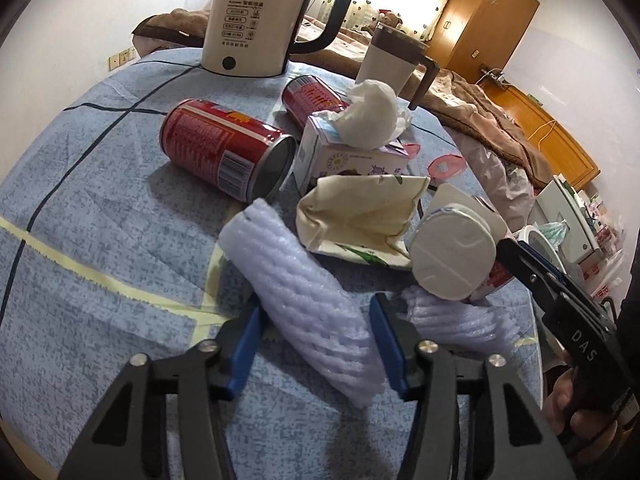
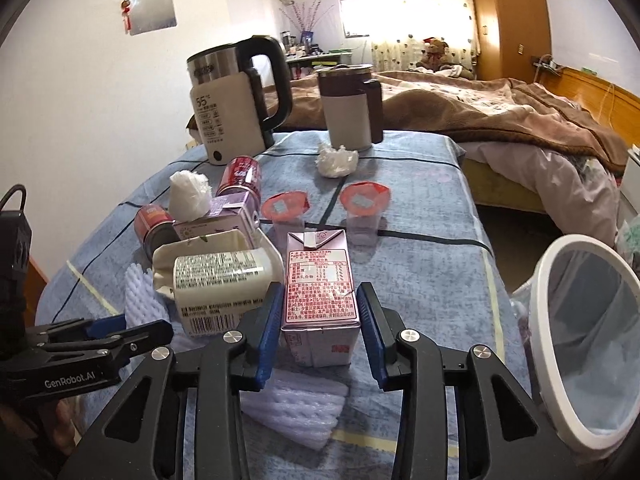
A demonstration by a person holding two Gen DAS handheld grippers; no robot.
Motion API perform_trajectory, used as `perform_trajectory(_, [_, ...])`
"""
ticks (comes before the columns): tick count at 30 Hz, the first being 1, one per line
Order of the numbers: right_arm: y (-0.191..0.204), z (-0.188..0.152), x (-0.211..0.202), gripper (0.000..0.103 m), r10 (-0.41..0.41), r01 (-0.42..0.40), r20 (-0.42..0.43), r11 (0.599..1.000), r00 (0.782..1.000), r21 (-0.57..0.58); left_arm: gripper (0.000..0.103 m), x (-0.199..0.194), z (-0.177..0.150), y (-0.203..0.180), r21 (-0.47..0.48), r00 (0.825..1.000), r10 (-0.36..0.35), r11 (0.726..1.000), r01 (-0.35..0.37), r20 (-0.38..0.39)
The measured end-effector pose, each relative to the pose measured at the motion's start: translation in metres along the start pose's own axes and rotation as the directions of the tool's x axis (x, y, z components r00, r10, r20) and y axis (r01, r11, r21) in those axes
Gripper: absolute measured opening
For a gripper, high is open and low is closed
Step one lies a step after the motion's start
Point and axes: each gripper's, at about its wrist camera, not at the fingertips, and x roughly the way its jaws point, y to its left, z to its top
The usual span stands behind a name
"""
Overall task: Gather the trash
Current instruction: 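Grasp the pink milk carton with the right tool while the left tool grasps a white foam mesh sleeve, then carry the carton and sleeve over the white bin and open both tools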
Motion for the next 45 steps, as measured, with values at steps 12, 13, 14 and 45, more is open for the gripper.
perform_trajectory(12, [-0.008, -0.009, -0.018, 0.038, -0.029, 0.029, 0.007, 1.0, 1.0, 0.006, 0.044, 0.002, 0.006, 0.006, -0.03, 1.0, 0.009, 1.0, -0.009, 0.007])
perform_trajectory(13, [-0.009, -0.01, -0.019, 0.038, -0.029, 0.029, 0.007, 1.0, 1.0, 0.01, 0.044, 0.003, 0.007, 0.006, -0.027, 1.0, 0.017, 0.999, -0.016, 0.008])
perform_trajectory(14, [-0.01, -0.01, -0.019, 0.038, -0.028, 0.028, 0.007, 1.0, 1.0, 0.013, 0.044, 0.004, 0.007, 0.004, -0.021, 1.0, 0.016, 1.0, -0.016, 0.007])
perform_trajectory(45, [-0.059, -0.005, -0.092, 0.038, -0.101, 0.084, 0.141, 0.989, 0.985, 0.119, 0.025, -0.053, 0.028, -0.09, 0.247, 0.977, -0.157, 0.962, 0.118, 0.144])
